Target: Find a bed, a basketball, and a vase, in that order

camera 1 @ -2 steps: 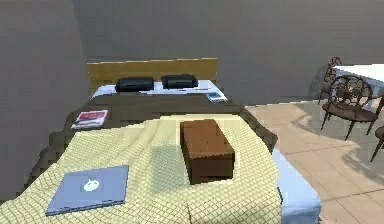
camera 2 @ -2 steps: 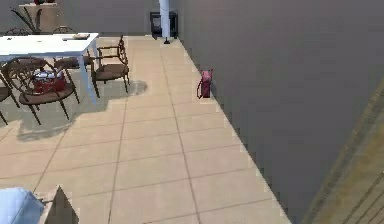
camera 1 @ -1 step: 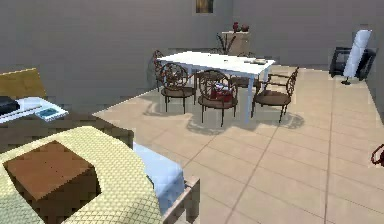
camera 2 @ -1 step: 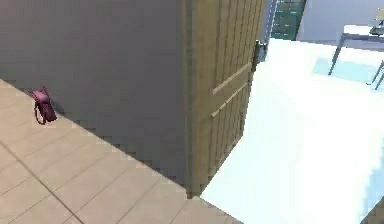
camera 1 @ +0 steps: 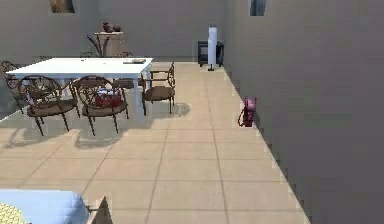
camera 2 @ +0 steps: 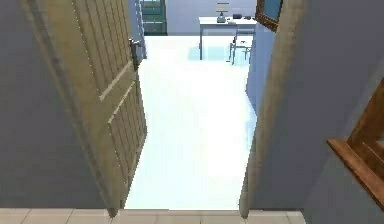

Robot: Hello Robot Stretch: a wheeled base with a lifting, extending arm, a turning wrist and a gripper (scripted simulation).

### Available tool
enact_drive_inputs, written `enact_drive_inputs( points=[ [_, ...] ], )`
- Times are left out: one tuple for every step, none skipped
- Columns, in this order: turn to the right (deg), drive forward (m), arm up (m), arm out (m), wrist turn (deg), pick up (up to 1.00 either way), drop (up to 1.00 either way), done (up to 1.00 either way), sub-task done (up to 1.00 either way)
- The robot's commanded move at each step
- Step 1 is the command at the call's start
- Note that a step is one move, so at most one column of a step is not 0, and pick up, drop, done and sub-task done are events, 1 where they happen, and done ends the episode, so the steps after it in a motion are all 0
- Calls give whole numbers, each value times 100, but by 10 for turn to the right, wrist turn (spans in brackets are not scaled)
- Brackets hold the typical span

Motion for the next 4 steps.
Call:
enact_drive_inputs(
  points=[
    [0,100,0,0,0,0,0,0,0],
    [0,100,0,0,0,0,0,0,0],
    [0,70,0,0,0,0,0,0,0],
    [180,0,0,0,0,0,0,0,0]
  ],
)
